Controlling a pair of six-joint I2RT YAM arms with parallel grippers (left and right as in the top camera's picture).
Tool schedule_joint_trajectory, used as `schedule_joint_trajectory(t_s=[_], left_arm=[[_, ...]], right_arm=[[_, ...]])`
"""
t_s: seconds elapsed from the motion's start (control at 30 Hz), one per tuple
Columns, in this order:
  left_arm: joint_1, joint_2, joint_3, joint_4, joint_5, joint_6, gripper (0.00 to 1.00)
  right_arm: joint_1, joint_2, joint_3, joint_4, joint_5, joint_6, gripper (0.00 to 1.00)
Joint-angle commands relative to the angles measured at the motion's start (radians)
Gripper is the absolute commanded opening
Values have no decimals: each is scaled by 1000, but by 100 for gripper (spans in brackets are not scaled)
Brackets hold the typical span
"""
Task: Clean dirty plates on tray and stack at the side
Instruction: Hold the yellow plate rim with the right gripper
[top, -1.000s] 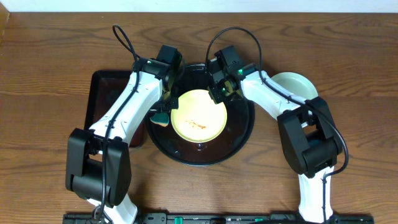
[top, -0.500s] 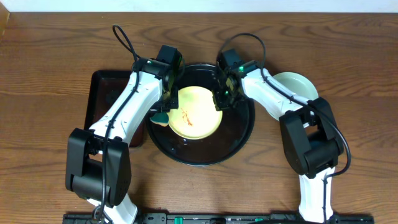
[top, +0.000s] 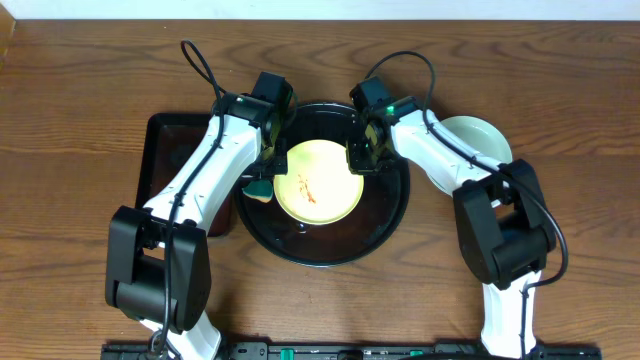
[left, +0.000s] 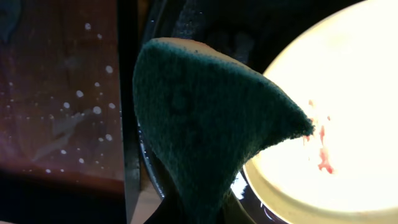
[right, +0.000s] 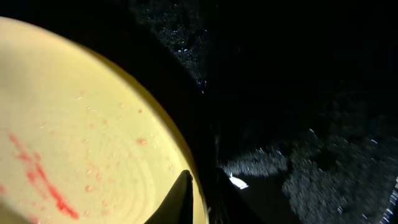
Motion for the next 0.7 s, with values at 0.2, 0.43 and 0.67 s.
schedule_joint_trajectory(t_s=[0.2,0.43,0.67], left_arm=[[-1,-12,8,25,53,-52,7],[-4,-11,-63,137,175,-68,7],[-32,-10,-117,263,197,-68,7]], right_arm=[[13,74,-7,8,7,-22,1],[16,75,-8,10,-11,-12,1],[34,75,-8,13,-10,-13,1]])
